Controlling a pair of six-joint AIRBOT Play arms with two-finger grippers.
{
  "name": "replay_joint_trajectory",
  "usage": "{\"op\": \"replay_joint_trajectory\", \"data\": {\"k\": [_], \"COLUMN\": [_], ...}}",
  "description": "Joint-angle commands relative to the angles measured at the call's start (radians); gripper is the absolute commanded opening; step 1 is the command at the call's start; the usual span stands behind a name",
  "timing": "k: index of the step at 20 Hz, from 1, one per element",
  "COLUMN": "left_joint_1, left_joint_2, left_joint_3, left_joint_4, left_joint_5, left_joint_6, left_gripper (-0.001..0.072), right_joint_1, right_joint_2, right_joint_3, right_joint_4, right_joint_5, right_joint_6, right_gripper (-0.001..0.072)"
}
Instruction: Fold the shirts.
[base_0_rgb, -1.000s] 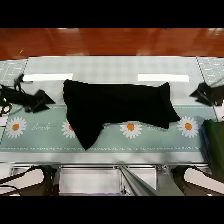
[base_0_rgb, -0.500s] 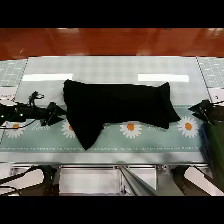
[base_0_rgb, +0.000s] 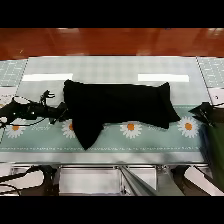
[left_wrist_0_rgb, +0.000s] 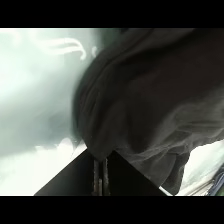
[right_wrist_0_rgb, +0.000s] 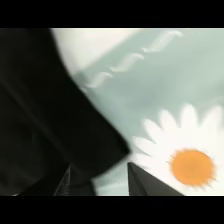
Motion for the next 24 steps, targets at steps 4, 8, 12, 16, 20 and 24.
{"op": "replay_joint_trajectory", "data": {"k": [4,8,12,16,20,24], "left_joint_1": [-0.005,-0.006,-0.007,-0.007,-0.007,-0.007], "left_joint_2": [-0.003,-0.003,-0.003,-0.003,-0.003,-0.003], "left_joint_3": [0.01,0.01,0.01,0.01,0.01,0.01], "left_joint_4": [-0.006,-0.006,-0.006,-0.006,-0.006,-0.007], "left_joint_5": [-0.002,-0.003,-0.006,-0.006,-0.006,-0.006], "left_joint_6": [0.001,0.001,0.0,0.0,0.0,-0.003], "left_gripper": [0.0025,0.0025,0.0025,0.0025,0.0025,0.0025], "right_joint_1": [-0.087,-0.084,-0.084,-0.084,0.002,0.084], "right_joint_2": [-0.058,-0.171,-0.232,-0.27,-0.322,-0.365], "right_joint_3": [0.0,0.0,0.0,0.0,0.0,0.003], "right_joint_4": [-0.137,0.039,0.058,0.076,0.121,0.219], "right_joint_5": [0.09,0.167,0.127,0.106,0.058,-0.035], "right_joint_6": [0.081,-0.017,-0.026,-0.032,-0.051,-0.06], "right_gripper": [0.042,0.0421,0.0421,0.042,0.042,0.0419]}}
